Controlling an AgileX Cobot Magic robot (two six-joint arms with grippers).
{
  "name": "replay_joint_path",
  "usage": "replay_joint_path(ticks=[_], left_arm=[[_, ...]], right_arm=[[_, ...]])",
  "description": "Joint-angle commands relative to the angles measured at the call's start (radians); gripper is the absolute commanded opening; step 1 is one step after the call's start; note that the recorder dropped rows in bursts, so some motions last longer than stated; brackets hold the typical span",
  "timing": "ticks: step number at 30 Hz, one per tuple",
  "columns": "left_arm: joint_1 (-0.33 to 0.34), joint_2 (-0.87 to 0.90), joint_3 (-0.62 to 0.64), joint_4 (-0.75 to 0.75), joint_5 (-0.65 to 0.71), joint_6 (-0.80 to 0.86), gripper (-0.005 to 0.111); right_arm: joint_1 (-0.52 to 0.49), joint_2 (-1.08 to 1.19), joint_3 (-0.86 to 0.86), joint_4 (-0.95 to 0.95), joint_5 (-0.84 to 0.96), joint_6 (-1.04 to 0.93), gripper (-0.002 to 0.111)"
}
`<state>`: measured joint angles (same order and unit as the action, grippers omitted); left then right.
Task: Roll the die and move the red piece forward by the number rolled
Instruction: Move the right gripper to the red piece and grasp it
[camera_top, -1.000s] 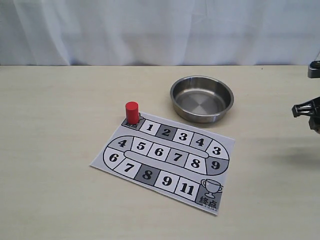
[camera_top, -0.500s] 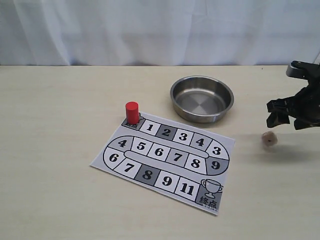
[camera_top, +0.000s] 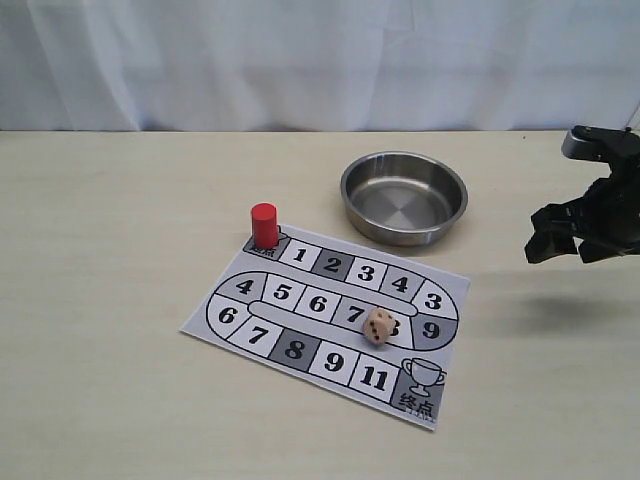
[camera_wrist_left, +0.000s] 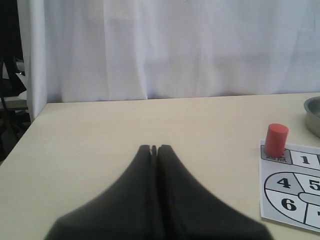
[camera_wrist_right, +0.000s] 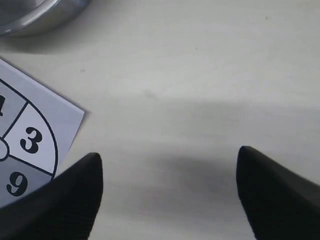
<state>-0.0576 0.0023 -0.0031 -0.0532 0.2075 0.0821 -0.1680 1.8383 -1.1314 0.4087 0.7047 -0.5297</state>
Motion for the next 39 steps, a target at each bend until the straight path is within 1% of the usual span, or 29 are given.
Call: replay_joint_path(ticks=[1, 16, 19, 22, 25, 27, 30, 34, 39], left_arm=[[-0.002, -0.002, 0.003, -0.002, -0.011, -0.004, 0.000], [-0.002, -0.002, 0.003, -0.002, -0.011, -0.004, 0.000], [-0.002, -0.002, 0.003, -0.002, -0.011, -0.004, 0.000], [-0.002, -0.002, 0.003, -0.002, -0.011, -0.004, 0.000], [-0.002, -0.002, 0.003, -0.002, -0.011, -0.004, 0.000], [-0.002, -0.002, 0.003, -0.002, -0.011, -0.004, 0.000], [-0.002, -0.002, 0.003, -0.002, -0.011, -0.004, 0.000], [-0.002, -0.002, 0.003, -0.002, -0.011, -0.004, 0.000], [-0.002, -0.002, 0.003, -0.002, -0.011, -0.004, 0.000]], right_arm=[[-0.004, -0.003, -0.007, 0.003, 0.000, -0.006, 0.070], [-0.004, -0.003, -0.007, 0.003, 0.007, -0.008, 0.070], [-0.004, -0.003, -0.008, 0.042, 0.036, -0.010, 0.070], [0.029, -0.012, -0.008, 0.042, 0.038, -0.033, 0.070], [0.100, -0.032, -0.008, 0.042, 0.023, -0.055, 0.070], [0.164, -0.044, -0.021, 0.042, 0.023, -0.056, 0.070], [0.264, -0.045, -0.048, 0.042, 0.025, 0.019, 0.070], [0.387, -0.045, -0.097, 0.010, -0.029, 0.018, 0.070], [0.540, -0.020, -0.193, -0.088, -0.093, 0.163, 0.070]])
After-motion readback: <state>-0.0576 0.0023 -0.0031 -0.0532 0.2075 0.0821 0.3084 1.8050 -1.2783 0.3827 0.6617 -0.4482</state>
